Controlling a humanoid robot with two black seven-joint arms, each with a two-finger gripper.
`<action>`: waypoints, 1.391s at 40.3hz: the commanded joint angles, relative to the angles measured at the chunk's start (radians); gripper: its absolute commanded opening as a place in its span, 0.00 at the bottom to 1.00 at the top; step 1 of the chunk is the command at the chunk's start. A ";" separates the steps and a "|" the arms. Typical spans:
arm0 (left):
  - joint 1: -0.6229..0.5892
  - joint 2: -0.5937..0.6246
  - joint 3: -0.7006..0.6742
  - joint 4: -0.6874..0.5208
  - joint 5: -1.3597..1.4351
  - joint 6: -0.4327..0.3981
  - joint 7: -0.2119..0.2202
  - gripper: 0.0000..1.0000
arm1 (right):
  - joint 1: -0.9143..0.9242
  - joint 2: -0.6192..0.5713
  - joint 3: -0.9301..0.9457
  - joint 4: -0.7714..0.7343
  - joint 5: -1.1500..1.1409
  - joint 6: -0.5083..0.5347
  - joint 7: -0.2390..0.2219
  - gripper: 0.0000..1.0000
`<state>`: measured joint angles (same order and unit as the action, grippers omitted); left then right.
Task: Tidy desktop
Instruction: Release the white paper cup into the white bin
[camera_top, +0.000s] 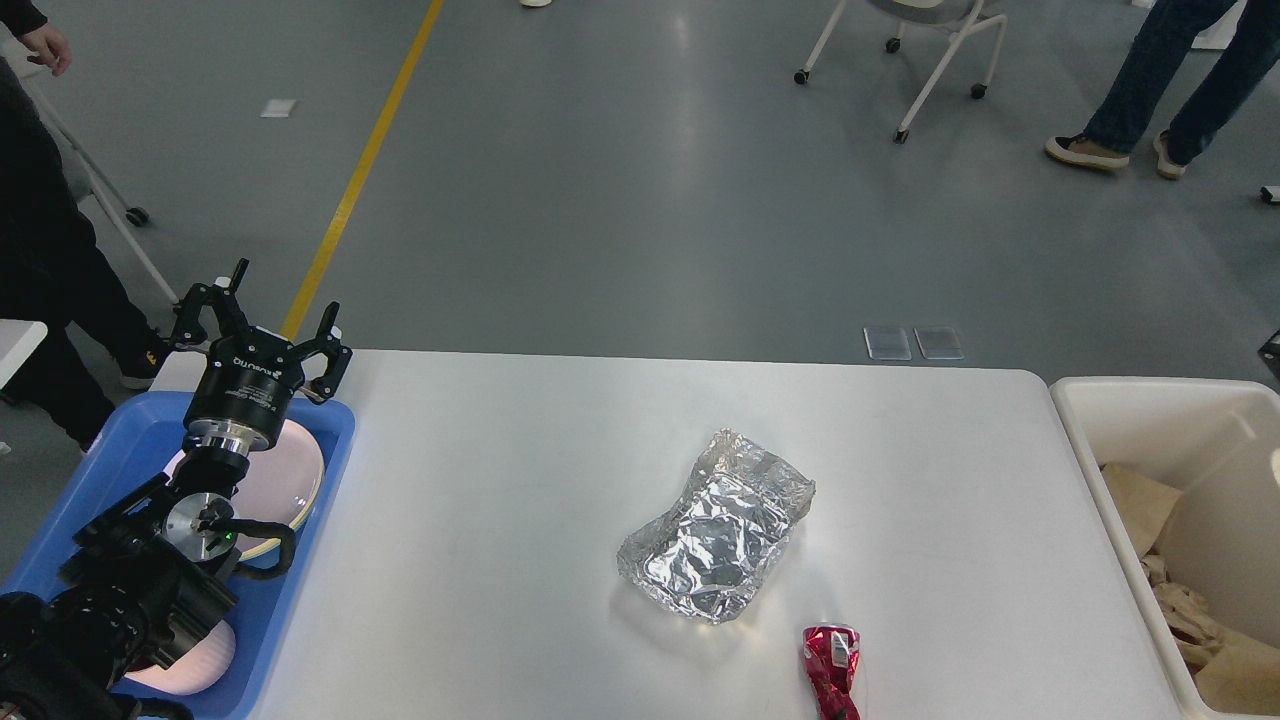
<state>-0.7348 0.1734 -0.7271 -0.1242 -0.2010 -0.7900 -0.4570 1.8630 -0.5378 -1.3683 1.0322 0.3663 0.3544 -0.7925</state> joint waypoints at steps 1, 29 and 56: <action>0.000 0.000 0.000 0.000 0.000 0.000 -0.002 0.96 | -0.131 -0.025 0.057 -0.046 -0.096 -0.120 0.004 0.11; 0.000 0.000 0.000 0.000 0.000 0.000 -0.002 0.96 | -0.700 0.045 0.402 -0.457 -0.168 -0.302 0.033 0.15; 0.000 0.000 0.000 0.000 0.000 0.000 0.000 0.96 | -0.768 0.041 0.431 -0.534 -0.168 -0.301 0.032 1.00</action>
<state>-0.7348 0.1733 -0.7271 -0.1242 -0.2009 -0.7900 -0.4575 1.1014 -0.4957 -0.9422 0.4968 0.1964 0.0524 -0.7594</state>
